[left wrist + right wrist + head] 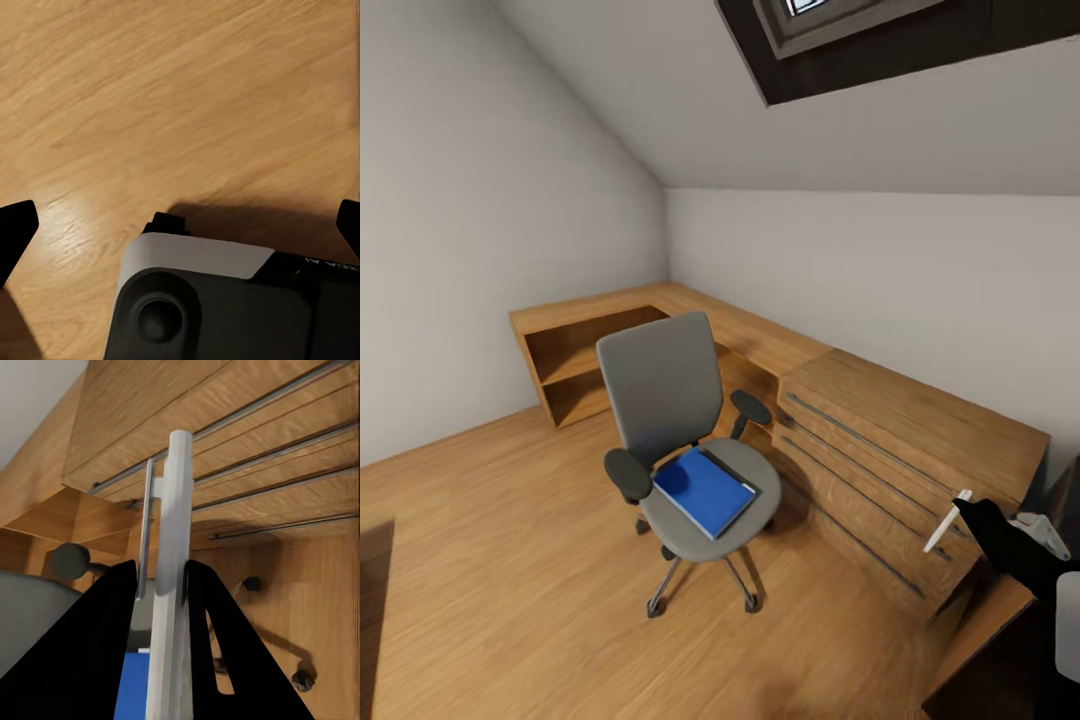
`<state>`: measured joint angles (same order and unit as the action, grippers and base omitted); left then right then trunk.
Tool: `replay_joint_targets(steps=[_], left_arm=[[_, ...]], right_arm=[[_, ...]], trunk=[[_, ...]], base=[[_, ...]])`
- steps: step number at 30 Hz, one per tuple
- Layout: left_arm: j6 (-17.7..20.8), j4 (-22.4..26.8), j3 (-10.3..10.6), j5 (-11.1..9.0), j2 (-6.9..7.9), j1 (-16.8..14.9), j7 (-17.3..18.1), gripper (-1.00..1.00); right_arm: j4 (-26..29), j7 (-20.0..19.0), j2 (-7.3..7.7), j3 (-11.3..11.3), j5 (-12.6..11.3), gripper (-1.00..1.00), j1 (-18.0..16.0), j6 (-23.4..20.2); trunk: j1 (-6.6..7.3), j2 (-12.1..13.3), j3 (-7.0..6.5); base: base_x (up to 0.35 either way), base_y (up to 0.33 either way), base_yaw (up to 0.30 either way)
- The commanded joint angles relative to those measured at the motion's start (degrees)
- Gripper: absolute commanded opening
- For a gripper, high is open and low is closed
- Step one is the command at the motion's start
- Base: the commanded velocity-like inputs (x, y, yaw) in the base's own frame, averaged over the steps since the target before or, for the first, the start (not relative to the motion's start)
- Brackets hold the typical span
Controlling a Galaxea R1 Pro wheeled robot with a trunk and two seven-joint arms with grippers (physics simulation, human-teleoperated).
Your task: In the bedroom, organize the workspace by keeping the computer under the desk, ensuring the monitor is on the desk, placing the keyboard on the desk next to the monitor, placing the mouse on the desk next to the keyboard, moving the folder from the swivel chair onto the desk next to the mouse, stacking the notebook on top of the folder with the pen on top of the notebook, and positioning the swivel chair next to the desk.
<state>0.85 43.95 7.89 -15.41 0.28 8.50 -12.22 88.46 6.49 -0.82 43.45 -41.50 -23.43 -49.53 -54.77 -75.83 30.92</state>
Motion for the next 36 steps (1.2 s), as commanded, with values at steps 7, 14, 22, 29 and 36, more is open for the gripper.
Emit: replay_joint_targets(steps=[7,14,22,29,36], left_arm=[[-1.24,-0.57,0.15,-0.43,0.07,0.03,-0.45,1.0],[-1.36,-0.67,0.13,-0.42,0.07,0.03,-0.44,1.0],[-1.44,-0.68,0.06,-0.5,0.24,0.03,-0.52,1.0],[-2.39,-0.63,-0.08,-0.5,0.37,0.03,-0.52,1.0],[-5.05,-0.63,-0.22,-0.55,0.49,0.03,-0.59,1.0]], right_arm=[[0.06,0.63,0.15,0.14,-0.61,-1.0,-0.07,-0.03],[0.07,0.69,0.2,0.15,-0.53,-1.0,-0.06,0.18],[-0.03,0.69,0.26,0.15,-0.46,-1.0,-0.08,0.39],[-0.76,0.39,0.23,0.02,-0.42,-1.0,-0.08,0.43],[-2.82,0.35,0.32,-0.22,-0.35,-1.0,-0.08,0.61]], trunk=[[0.0,-0.03,0.05],[0.0,-0.03,0.05],[0.0,-0.03,0.07],[0.0,-0.03,0.11],[0.0,-0.03,0.11]], base=[[0.0,-0.186,-0.261],[0.0,-0.295,-0.272],[0.016,-0.303,-0.23],[0.169,-0.252,-0.03],[0.238,-0.182,-0.002]])
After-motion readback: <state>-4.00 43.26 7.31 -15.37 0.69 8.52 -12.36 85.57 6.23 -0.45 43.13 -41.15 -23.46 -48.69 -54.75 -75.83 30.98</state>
